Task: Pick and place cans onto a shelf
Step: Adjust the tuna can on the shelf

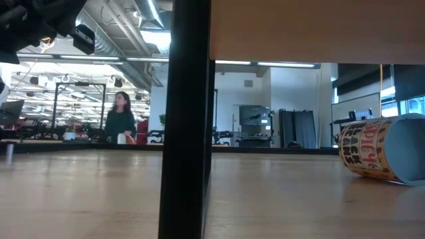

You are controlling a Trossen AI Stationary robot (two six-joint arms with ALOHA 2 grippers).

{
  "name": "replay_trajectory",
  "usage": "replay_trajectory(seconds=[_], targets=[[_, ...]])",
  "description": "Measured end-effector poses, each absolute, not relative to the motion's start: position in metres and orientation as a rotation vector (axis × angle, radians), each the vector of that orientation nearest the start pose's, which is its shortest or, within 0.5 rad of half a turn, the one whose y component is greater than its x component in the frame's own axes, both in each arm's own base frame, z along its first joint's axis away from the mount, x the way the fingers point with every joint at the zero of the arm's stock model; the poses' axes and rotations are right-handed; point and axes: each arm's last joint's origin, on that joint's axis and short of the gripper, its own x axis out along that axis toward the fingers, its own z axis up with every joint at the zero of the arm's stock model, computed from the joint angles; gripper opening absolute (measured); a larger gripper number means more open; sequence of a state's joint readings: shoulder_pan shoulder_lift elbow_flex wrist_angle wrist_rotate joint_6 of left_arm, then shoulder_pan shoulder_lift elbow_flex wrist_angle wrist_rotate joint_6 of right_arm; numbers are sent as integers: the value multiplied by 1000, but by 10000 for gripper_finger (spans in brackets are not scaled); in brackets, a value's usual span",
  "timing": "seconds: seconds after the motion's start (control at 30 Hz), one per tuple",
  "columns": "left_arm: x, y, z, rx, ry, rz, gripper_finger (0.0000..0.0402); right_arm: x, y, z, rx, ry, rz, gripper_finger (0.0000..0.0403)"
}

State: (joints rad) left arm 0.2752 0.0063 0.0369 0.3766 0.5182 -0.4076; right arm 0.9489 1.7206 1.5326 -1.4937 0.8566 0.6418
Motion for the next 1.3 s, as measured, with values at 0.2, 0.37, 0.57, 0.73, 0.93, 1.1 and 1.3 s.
replay_trajectory(seconds=[0.2, 0.37, 0.57, 0.73, 0.93, 1.1, 1.3], targets=[[85, 9, 209, -243, -321, -311, 0, 193, 233, 291, -829, 990, -186, 26], [85, 9, 209, -243, -321, -311, 0, 193, 233, 291, -900, 1002, -148, 26], [85, 9, 209, -243, -321, -311, 0, 191, 230, 295, -895, 1009, -181, 26], [85, 9, 210, -243, -321, -311, 0, 191, 229, 315, -739, 912, -258, 26], [85, 9, 209, -239, -315, -329, 0, 192, 230, 335, -528, 895, -275, 26], [85, 8, 209, -237, -312, -340, 0, 199, 229, 339, -373, 935, -279, 21], [85, 8, 209, -237, -312, -340, 0, 215, 225, 337, -270, 1001, -218, 19]])
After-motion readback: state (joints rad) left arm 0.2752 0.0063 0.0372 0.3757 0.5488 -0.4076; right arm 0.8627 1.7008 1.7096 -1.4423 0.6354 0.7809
